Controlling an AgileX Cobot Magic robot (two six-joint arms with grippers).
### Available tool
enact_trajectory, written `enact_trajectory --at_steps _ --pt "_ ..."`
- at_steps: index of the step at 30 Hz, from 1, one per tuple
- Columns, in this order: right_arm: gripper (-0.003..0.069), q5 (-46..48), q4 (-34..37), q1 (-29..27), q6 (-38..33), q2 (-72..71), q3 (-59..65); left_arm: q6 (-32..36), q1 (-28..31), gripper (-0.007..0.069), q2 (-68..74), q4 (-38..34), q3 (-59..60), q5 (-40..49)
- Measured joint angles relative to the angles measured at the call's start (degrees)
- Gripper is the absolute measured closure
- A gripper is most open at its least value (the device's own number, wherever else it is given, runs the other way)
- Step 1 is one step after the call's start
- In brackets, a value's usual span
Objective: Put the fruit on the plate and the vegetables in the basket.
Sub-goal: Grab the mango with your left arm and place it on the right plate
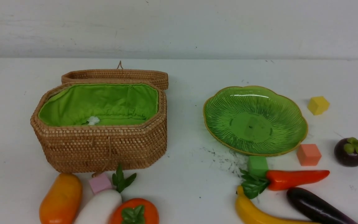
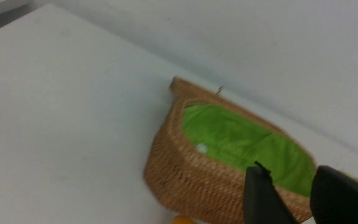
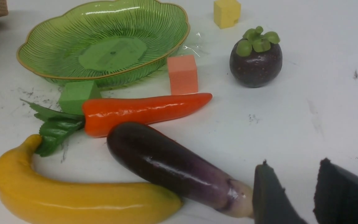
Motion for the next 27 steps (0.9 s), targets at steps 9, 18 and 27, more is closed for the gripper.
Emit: enact_trajectory --at_steps 9,18,27 --pt "0.0414 0.00 0.00 0.00 0.00 0.00 0.00 0.00 0.00 0.0385 18.29 2.43 -0.60 8.03" --pt "0.0414 0.00 0.00 0.00 0.00 0.00 0.00 10.04 0.00 0.0243 40.09 -5.41 -9.64 16.04" --pt "0.0414 0.00 -0.01 0.00 0.00 0.00 0.00 26.91 -3.62 -0.0041 53.43 -12.37 -13.37 17.26"
